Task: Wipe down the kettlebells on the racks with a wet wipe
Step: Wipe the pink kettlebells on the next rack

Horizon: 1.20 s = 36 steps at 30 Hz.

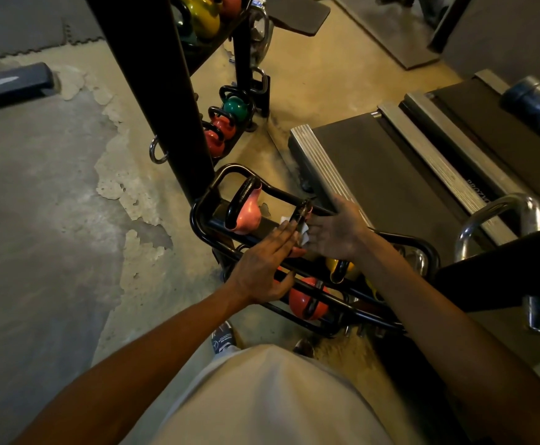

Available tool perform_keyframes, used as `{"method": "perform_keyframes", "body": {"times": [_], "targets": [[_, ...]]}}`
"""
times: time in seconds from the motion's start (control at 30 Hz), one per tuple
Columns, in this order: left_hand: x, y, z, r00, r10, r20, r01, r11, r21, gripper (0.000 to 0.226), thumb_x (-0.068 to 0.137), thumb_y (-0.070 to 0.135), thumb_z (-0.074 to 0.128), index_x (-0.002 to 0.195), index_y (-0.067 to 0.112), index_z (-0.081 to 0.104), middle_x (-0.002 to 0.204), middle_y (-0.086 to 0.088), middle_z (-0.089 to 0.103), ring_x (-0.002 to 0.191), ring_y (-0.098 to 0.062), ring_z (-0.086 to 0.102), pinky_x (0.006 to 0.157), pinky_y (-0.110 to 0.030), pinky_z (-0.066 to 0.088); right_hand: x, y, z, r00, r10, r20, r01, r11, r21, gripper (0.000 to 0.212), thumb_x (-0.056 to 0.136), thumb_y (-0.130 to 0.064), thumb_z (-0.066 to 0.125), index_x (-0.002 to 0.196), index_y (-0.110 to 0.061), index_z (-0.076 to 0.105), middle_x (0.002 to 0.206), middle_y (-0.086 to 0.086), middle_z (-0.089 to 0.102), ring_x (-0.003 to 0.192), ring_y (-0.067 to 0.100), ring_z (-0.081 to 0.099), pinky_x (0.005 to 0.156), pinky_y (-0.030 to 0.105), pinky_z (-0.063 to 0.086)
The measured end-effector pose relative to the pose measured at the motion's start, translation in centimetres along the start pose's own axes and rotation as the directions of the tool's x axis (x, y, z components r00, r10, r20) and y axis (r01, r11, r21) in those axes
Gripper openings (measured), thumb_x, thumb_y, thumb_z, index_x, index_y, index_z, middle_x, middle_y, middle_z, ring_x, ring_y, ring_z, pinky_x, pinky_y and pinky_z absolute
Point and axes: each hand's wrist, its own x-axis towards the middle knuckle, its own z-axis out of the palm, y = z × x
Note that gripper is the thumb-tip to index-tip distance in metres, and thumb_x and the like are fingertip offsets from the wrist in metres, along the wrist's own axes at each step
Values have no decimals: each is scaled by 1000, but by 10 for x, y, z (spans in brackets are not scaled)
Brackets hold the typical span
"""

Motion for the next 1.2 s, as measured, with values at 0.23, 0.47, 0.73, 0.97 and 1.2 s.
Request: {"method": "perform_keyframes", "body": {"times": [0.23, 0.47, 0.73, 0.97, 1.2], "targets": [[3, -2, 1, 1000, 14, -4, -14, 999, 36, 81, 96, 36, 68, 161, 6, 31, 170, -11, 24, 161, -22, 17, 129, -42, 26, 0, 18, 4, 996, -92, -12, 92, 995, -37, 91, 99, -75, 26, 128, 6, 58, 127, 25, 67, 124, 37, 60, 98, 46, 49], [48, -9, -33, 983, -6, 186, -1, 999, 41, 74, 106, 56, 34, 165, 12, 25, 172, -8, 20, 161, -15, 9, 132, -37, 12, 2, 27, 6, 960, -255, -114, 273, 940, 203, 99, 98, -77, 30, 149, 7, 43, 140, 24, 60, 130, 35, 57, 108, 45, 45], [57, -29, -45, 938, 71, 338, -89, 995, 38, 87, 102, 75, 23, 166, 16, 21, 174, -3, 15, 161, -14, 12, 127, -52, 29, -6, 47, 7, 958, -257, -125, 273, 952, 139, 96, 97, -80, 25, 136, 1, 58, 130, 21, 66, 124, 35, 59, 105, 48, 47], [62, -32, -41, 953, 75, 294, -63, 997, -50, 80, 104, 68, 31, 164, 15, 29, 171, -4, 25, 160, -13, 18, 128, -46, 28, -9, 67, 11, 926, -346, -151, 360, 930, 75, 92, 97, -80, 26, 148, -8, 53, 142, 13, 62, 131, 29, 57, 119, 46, 38], [88, -45, -48, 948, 84, 306, -50, 992, -117, 77, 104, 65, 32, 160, 13, 39, 168, -5, 33, 158, -13, 24, 129, -39, 24, -6, 61, 19, 861, -491, -131, 488, 871, -59, 86, 100, -77, 20, 145, -14, 57, 139, 6, 66, 137, 24, 55, 122, 46, 35]]}}
